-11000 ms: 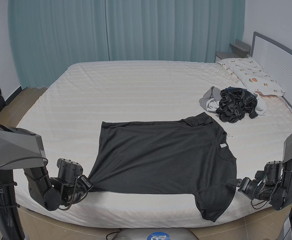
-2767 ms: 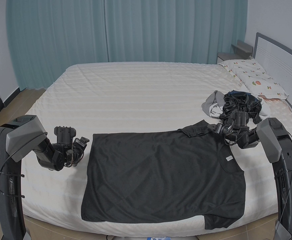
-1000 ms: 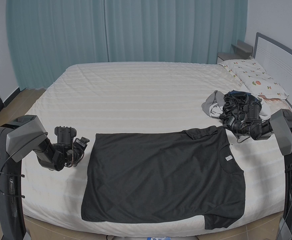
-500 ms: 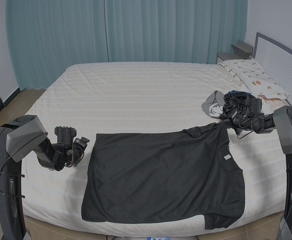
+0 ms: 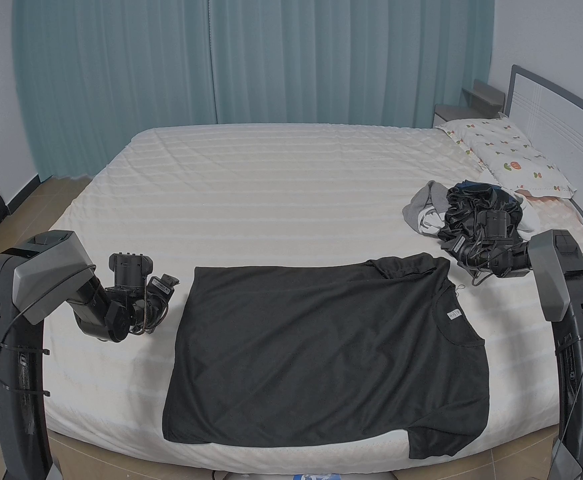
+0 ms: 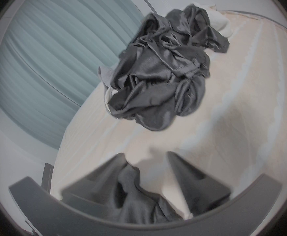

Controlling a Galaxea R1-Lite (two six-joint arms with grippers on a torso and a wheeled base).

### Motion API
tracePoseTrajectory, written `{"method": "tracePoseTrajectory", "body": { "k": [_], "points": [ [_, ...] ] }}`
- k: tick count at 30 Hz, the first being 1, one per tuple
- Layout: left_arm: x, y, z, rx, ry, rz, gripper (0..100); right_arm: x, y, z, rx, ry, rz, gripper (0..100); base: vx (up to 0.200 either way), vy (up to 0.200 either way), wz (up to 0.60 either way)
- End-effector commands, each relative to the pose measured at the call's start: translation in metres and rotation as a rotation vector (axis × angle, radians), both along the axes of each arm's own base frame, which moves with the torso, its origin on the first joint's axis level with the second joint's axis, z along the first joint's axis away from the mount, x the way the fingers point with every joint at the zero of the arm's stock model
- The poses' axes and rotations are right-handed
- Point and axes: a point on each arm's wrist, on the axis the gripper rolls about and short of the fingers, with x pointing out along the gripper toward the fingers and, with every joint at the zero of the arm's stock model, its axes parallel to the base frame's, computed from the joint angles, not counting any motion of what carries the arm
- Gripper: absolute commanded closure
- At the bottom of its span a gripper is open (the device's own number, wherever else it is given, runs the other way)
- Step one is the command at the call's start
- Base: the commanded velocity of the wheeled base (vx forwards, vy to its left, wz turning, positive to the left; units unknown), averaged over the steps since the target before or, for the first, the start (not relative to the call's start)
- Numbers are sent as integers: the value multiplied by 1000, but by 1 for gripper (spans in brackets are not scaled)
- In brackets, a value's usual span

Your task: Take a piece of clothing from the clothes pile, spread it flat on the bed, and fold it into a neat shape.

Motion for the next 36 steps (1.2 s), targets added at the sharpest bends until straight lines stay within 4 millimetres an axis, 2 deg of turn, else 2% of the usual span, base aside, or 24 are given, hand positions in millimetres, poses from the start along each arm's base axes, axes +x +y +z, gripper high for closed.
{"method": "tracePoseTrajectory", "body": {
  "k": [1,4,6,9,12,14,15,18,21,36],
  "points": [
    [0,0,-1,1,2,0,0,1,11,14,-1,-111,-1,0,0,0,0],
    [0,0,-1,1,2,0,0,-6,15,38,25,-169,8,0,0,0,0],
    [0,0,-1,1,2,0,0,-11,29,53,50,-177,36,0,0,0,0],
    [0,0,-1,1,2,0,0,-17,47,58,80,-159,62,0,0,0,0],
    [0,0,-1,1,2,0,0,-22,68,51,92,-118,99,0,0,0,0],
    [0,0,-1,-1,2,1,0,-24,74,46,94,-97,110,0,0,0,0],
    [0,0,-1,1,2,0,0,-27,84,37,98,-56,126,0,0,0,0],
    [0,0,-1,1,2,0,0,-28,94,27,141,-9,122,0,0,0,0],
    [0,0,-1,1,2,0,0,-29,96,16,145,29,119,0,0,0,0],
    [0,0,-2,1,4,0,0,-29,100,-4,148,77,120,0,0,0,0]
  ]
}}
